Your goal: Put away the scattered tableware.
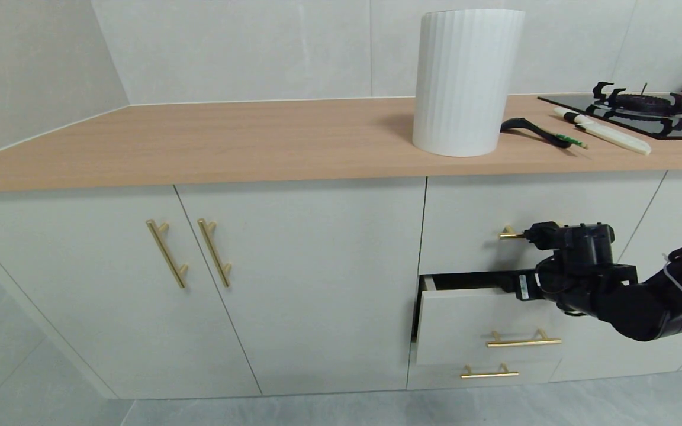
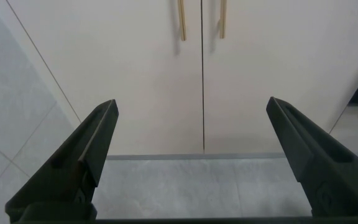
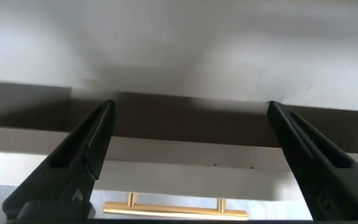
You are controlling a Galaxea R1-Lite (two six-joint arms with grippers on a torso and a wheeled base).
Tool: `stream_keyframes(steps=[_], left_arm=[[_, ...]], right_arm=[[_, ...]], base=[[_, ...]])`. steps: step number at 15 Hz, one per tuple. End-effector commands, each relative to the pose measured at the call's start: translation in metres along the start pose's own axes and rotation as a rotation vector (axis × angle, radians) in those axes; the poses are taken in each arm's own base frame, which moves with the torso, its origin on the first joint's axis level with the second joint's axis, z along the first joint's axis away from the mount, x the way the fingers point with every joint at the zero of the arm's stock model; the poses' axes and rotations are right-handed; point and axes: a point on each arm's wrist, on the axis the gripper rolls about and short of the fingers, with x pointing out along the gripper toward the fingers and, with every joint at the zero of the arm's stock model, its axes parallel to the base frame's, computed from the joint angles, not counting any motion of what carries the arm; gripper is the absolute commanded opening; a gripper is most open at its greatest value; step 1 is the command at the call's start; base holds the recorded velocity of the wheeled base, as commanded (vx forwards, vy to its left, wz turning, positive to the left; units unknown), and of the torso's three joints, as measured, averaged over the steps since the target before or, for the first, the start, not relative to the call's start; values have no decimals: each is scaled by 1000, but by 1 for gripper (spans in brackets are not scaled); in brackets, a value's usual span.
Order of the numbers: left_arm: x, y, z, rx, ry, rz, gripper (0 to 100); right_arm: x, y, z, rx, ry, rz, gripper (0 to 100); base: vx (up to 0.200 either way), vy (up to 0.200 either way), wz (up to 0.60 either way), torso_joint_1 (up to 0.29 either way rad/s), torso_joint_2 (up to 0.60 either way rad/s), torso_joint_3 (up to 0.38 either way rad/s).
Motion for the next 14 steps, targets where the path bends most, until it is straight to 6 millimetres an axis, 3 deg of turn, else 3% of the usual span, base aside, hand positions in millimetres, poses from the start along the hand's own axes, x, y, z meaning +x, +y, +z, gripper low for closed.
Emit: stream_keyframes(steps=[1,14], left_arm=[[0,0,0,0,1,1,100],[0,0,0,0,1,-2,100]], right_arm=[[-1,-1,-2,-2,20,-2,100],[-55,-11,14,-22,265,59,100]], base=[[0,0,0,0,0,0],[0,0,0,0,0,0]])
